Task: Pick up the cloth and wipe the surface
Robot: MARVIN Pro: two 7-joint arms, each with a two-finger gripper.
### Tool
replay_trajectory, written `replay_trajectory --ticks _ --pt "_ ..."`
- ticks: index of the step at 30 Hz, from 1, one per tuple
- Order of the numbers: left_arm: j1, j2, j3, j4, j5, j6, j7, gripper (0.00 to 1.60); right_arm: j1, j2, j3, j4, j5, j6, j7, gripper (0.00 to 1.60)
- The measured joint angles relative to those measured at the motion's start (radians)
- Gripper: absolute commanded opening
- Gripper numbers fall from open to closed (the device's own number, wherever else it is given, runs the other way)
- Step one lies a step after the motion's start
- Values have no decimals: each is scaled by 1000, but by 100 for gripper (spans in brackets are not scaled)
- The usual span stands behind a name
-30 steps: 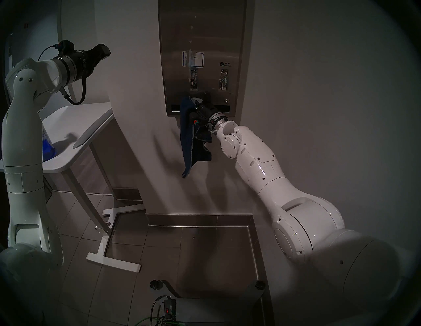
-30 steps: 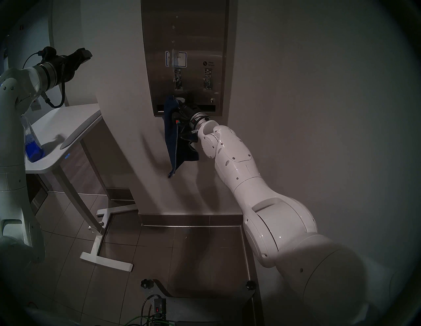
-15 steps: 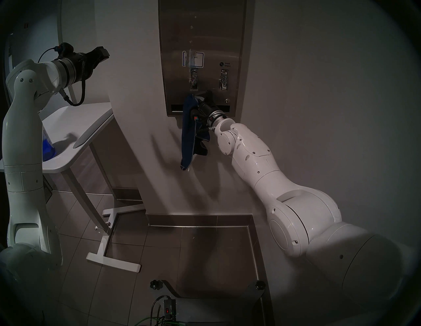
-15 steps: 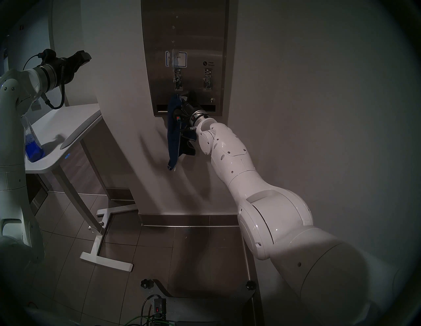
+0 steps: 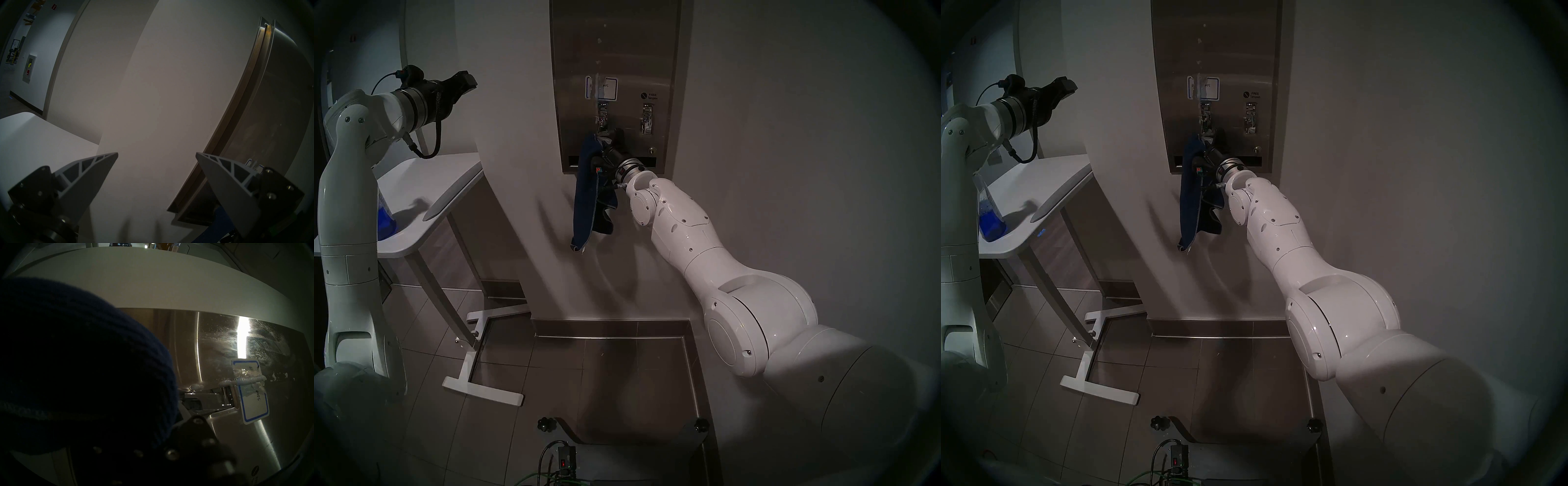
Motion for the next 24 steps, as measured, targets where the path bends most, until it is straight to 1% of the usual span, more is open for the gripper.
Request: replay_trajectory --ticks 7,17,24 --pt "-4 0 1 1 5 -2 -1 160 24 -11 0 47 -12 -9 -31 0" --pt "-8 1 7 4 21 -9 -5 160 49 -10 -6 125 -35 -36 -120 0" --pt "-16 1 19 16 31 -14 -15 160 42 3 -22 138 -51 -72 -132 0"
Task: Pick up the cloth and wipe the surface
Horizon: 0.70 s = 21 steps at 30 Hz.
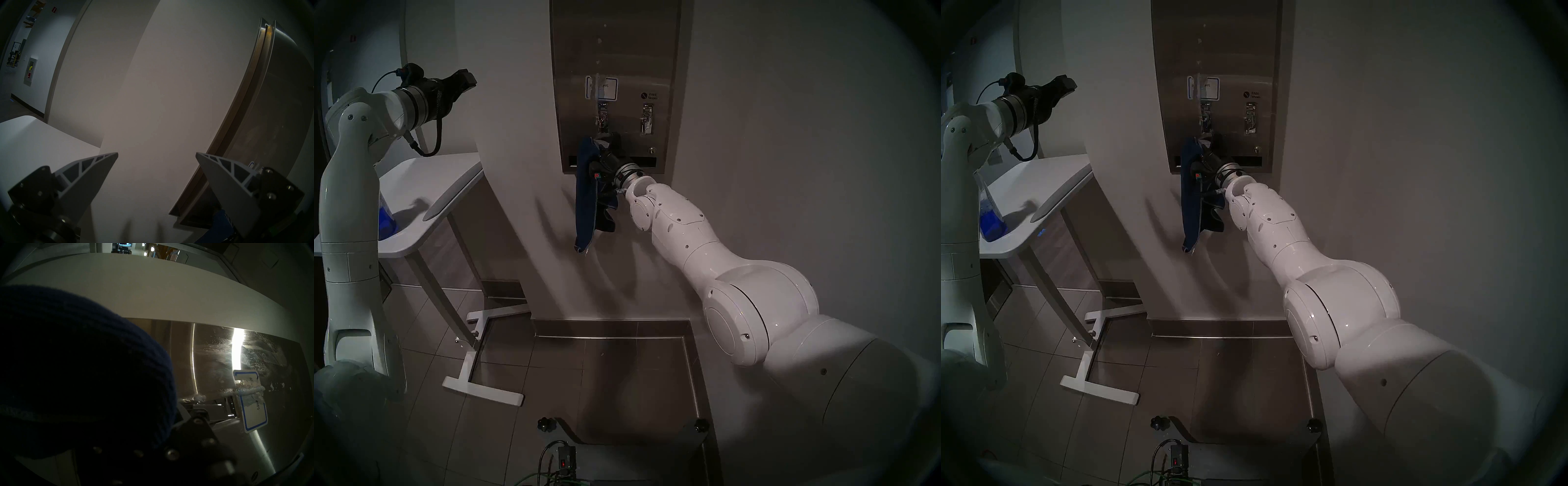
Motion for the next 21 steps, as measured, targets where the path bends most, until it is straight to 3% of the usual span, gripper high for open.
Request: replay_trajectory --ticks 10,21 --pt "-11 -2 18 18 11 -9 -13 160 -18 10 -13 -4 -7 -47 1 0" --pt "-13 -5 27 24 18 -14 -18 160 -5 -10 16 -11 28 -101 5 0"
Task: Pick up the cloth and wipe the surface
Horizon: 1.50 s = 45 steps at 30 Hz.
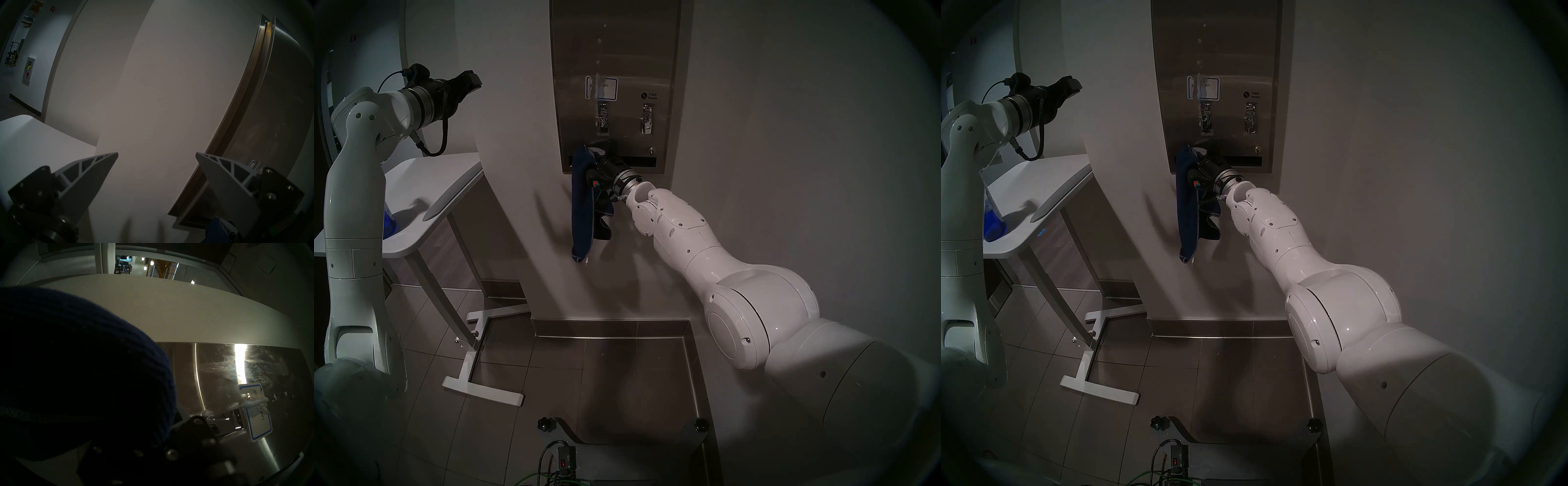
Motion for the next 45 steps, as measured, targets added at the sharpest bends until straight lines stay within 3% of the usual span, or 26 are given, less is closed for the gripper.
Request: replay_trajectory --ticks 10,27,45 --pt "-4 -1 5 1 4 0 -2 160 46 -40 44 -49 47 -33 3 0" --pt "-41 -7 30 2 13 -3 -11 160 144 -70 193 -155 160 -17 23 0" --pt "-139 -95 125 41 -53 -14 -48 160 245 -128 301 -217 277 35 119 0"
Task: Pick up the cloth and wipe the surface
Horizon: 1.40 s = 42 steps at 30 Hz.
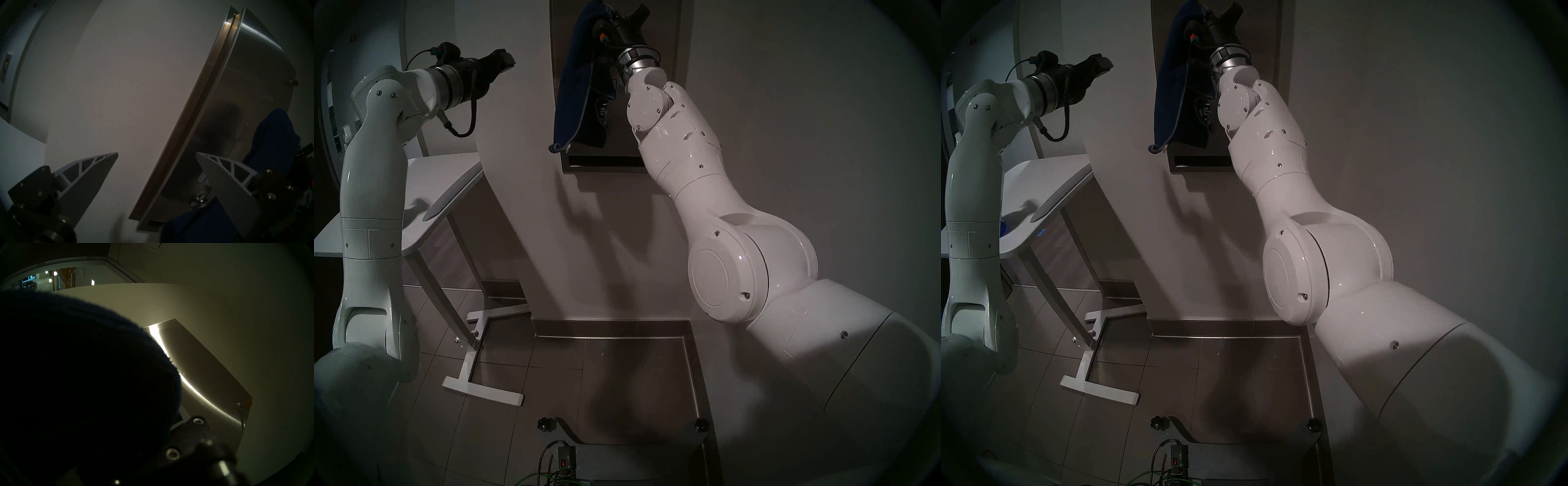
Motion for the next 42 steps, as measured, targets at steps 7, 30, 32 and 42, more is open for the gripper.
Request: replay_trajectory --ticks 7,30,32,42 --pt "-29 -43 13 7 -55 1 -13 160 10 -14 15 -24 27 1 47 0" --pt "-60 -126 15 -1 -183 34 -11 160 -14 -77 36 -190 97 9 234 0" --pt "-60 -131 15 -3 -191 39 -10 160 -18 -82 38 -208 101 19 249 0" --pt "-57 -145 -14 -23 -231 54 16 160 -49 -93 37 -292 107 58 328 0"
